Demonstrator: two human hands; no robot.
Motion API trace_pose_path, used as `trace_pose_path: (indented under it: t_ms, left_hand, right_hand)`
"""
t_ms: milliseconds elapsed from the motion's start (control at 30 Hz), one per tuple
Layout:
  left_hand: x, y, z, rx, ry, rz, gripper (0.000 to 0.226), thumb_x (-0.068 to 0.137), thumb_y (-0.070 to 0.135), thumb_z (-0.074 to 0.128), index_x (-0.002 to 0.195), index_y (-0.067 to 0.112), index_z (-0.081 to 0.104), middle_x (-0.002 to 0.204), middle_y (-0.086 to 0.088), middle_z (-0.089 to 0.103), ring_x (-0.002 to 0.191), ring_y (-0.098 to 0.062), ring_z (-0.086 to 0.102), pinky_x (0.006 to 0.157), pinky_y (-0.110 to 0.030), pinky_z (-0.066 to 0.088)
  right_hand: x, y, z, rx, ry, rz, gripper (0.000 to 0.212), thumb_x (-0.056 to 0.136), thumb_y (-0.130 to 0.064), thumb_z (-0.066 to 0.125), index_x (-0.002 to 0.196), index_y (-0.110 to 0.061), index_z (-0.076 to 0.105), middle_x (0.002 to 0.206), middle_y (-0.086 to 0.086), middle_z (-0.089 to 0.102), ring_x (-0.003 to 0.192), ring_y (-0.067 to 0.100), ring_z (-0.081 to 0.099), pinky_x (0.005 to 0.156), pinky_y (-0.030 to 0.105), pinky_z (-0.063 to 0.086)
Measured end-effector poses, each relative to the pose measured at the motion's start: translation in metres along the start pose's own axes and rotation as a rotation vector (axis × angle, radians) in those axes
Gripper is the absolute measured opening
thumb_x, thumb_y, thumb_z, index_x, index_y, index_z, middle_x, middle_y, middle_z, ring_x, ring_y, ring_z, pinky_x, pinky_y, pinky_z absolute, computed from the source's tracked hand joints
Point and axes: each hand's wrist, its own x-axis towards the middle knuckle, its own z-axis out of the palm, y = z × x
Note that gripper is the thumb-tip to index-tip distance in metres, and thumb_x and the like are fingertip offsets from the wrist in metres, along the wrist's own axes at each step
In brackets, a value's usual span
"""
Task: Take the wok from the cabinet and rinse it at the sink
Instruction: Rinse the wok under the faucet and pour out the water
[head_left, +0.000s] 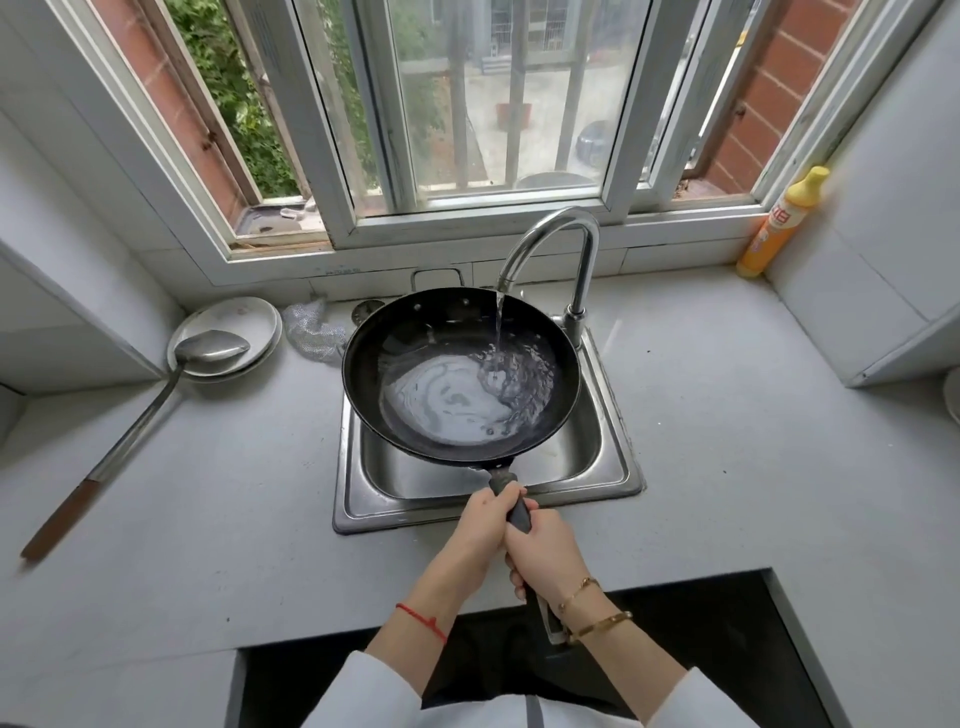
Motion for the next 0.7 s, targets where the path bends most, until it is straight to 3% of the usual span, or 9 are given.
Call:
trace_pose_path:
  t_ms: [200,367,567,700]
  left_hand:
    - [0.004,-0.005,-0.002,-0.161,-0.123,-0.04,0.017,0.102,0.016,0.042,0.101,0.006,0.055,0.08,-0.002,0.062,0.072,-0.011,0.058,0.067,-0.02,0.049]
    - [0.009,-0.012,-0.006,-0.07,-0.138,0.001,0.017,0.102,0.019,0.043,0.101,0.007,0.055,0.081,-0.001,0.063,0.074,-0.011,0.058,0.073,-0.022,0.047]
    - [0.007,-0.019,-0.009,0.207,0.006,0.065,0.023,0.1,0.025,0.047,0.097,0.005,0.057,0.083,-0.001,0.067,0.072,-0.009,0.062,0.063,-0.018,0.048]
    - [0.005,-0.02,-0.017,0.294,0.105,0.062,0.027,0.096,0.029,0.053,0.104,0.004,0.055,0.094,-0.001,0.073,0.089,-0.013,0.069,0.078,-0.027,0.053]
  right_hand:
    - [-0.003,0.004,-0.004,-0.147,0.035,-0.104,0.02,0.094,-0.018,0.052,0.075,-0.01,0.053,0.055,0.006,0.053,0.036,0.013,0.05,0.035,0.02,0.04]
    - [0.002,0.016,-0.002,-0.135,0.043,-0.184,0.023,0.095,-0.02,0.052,0.073,-0.017,0.054,0.055,0.003,0.055,0.035,0.011,0.052,0.035,0.019,0.042]
    - [0.01,0.026,0.003,0.07,-0.068,-0.089,0.025,0.097,-0.021,0.052,0.077,-0.007,0.056,0.048,0.003,0.051,0.033,0.014,0.047,0.035,0.025,0.041]
    - [0.016,0.029,0.008,0.137,-0.174,-0.034,0.018,0.097,-0.016,0.048,0.082,-0.007,0.053,0.048,0.005,0.046,0.034,0.016,0.043,0.037,0.023,0.038]
